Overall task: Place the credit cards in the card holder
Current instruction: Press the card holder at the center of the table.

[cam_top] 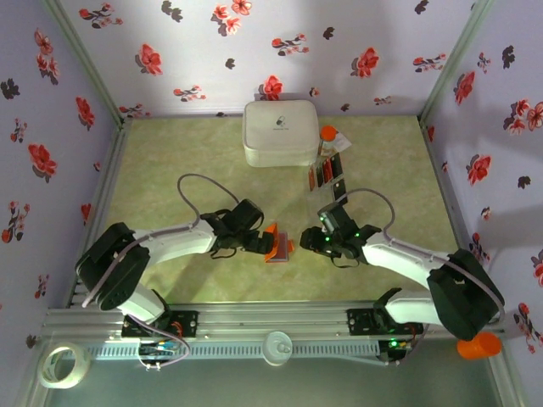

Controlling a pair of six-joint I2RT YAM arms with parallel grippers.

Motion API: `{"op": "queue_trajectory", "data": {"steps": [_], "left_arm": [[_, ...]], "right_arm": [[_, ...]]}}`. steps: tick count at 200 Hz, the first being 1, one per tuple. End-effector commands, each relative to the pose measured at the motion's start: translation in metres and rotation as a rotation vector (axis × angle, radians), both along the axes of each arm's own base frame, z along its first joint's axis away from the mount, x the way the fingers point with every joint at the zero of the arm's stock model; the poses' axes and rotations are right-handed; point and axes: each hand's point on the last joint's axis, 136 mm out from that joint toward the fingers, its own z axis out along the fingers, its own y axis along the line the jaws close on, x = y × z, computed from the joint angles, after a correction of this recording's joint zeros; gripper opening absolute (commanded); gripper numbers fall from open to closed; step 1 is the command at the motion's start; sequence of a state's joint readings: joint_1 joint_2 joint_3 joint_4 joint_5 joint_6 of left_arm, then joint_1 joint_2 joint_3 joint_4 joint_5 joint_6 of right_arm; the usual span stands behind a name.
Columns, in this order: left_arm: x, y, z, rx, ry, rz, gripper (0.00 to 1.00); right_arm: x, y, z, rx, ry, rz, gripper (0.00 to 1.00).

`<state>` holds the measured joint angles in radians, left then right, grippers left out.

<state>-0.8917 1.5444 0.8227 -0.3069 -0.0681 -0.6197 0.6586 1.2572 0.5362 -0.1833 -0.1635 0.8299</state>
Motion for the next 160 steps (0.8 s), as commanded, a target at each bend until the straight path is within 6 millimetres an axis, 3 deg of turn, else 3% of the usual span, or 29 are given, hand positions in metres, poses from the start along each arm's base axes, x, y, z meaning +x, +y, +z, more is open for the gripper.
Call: {"op": "queue_trajectory", "data": {"steps": [1, 85, 160], "left_arm": [[-0.001, 0.003, -0.007, 0.047, -0.005, -0.019, 1.00], [-0.005, 0.011, -0.015, 0.183, -0.002, -0.051, 1.00], [0.007, 0.011, 0.008, 0.118, -0.048, 0.004, 1.00]], "right_arm": [[0.007, 0.006, 0.007, 0.016, -0.020, 0.018, 0.49], [0.010, 0.010, 0.010, 0.008, -0.018, 0.042, 0.48], [0.011, 0.012, 0.008, 0.009, -0.008, 0.045, 0.47]]}}
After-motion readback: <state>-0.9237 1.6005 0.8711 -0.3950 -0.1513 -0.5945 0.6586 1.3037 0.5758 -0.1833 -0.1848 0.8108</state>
